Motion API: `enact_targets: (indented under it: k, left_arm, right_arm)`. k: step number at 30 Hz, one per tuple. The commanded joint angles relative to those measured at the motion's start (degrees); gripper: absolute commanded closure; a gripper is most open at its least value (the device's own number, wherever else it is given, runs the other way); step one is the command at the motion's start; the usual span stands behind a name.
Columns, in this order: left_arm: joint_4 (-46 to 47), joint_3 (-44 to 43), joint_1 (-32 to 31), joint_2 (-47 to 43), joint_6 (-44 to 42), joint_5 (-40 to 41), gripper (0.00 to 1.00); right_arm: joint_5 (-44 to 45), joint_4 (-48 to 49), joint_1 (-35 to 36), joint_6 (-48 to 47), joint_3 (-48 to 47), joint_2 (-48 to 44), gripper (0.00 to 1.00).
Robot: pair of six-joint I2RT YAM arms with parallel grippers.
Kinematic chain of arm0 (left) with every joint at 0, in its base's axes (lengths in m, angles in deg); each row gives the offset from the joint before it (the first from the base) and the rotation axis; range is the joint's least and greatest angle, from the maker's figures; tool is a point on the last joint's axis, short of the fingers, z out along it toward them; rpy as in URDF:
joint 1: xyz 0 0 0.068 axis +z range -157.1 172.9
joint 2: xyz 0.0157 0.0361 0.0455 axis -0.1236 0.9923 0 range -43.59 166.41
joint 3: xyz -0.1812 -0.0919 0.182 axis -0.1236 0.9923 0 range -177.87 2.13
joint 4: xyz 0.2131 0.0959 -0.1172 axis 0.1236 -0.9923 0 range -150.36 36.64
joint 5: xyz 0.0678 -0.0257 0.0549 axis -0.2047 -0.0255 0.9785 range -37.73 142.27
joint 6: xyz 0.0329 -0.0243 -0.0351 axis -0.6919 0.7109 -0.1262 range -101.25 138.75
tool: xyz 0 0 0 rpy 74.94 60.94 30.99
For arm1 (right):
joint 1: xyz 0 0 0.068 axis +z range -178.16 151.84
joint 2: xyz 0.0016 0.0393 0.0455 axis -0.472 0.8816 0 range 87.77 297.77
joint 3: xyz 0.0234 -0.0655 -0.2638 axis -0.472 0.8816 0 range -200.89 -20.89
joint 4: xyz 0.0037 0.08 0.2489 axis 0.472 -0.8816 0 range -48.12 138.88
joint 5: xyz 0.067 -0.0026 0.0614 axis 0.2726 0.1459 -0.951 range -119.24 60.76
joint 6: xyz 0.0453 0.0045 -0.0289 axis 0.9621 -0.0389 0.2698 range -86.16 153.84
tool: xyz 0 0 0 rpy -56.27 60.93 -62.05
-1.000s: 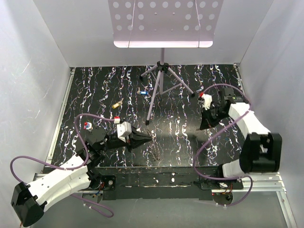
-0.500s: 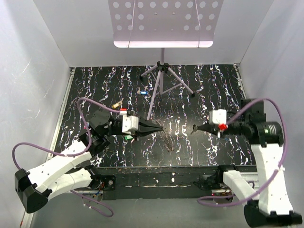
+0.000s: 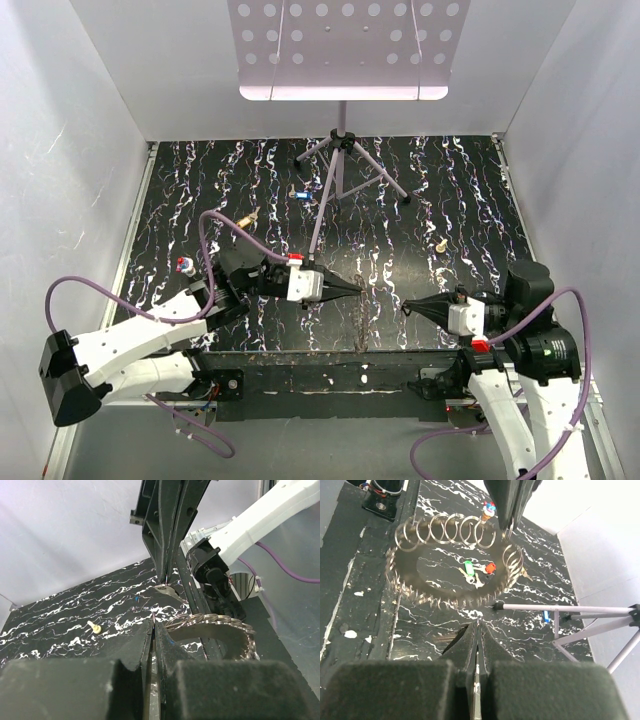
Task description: Put the keys on the keyring
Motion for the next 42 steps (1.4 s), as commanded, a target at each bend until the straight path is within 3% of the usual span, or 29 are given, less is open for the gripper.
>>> enact_targets:
  k: [1, 11, 20, 28, 42]
  left_arm:
    - [2.8, 0.4, -0.7, 1.0, -2.2, 2.3, 1.0]
    - [16.8, 5.1, -0.8, 4.4, 7.2, 4.1, 1.0]
    - [12.3, 2.0, -2.5, 7.7, 7.0, 5.3, 1.0]
    - [9.9, -0.1, -3.0, 9.5, 4.0, 7.1, 1.0]
    - [13.0, -0.2, -4.0, 11.4, 5.1, 8.7, 1.0]
  right_arm:
    - [-2.7, 7.7, 0.3, 2.1, 1.1, -2.4, 0.99]
    - [-3.3, 8.8, 0.4, 5.5, 0.7, 1.7, 0.99]
    - [-0.6, 14.2, 1.9, 14.8, 2.8, 1.8, 0.99]
    - [0.2, 14.6, 3.0, 17.2, 3.3, 1.8, 0.99]
    - [7.4, 17.8, 7.4, 21.6, 3.3, 3.5, 0.99]
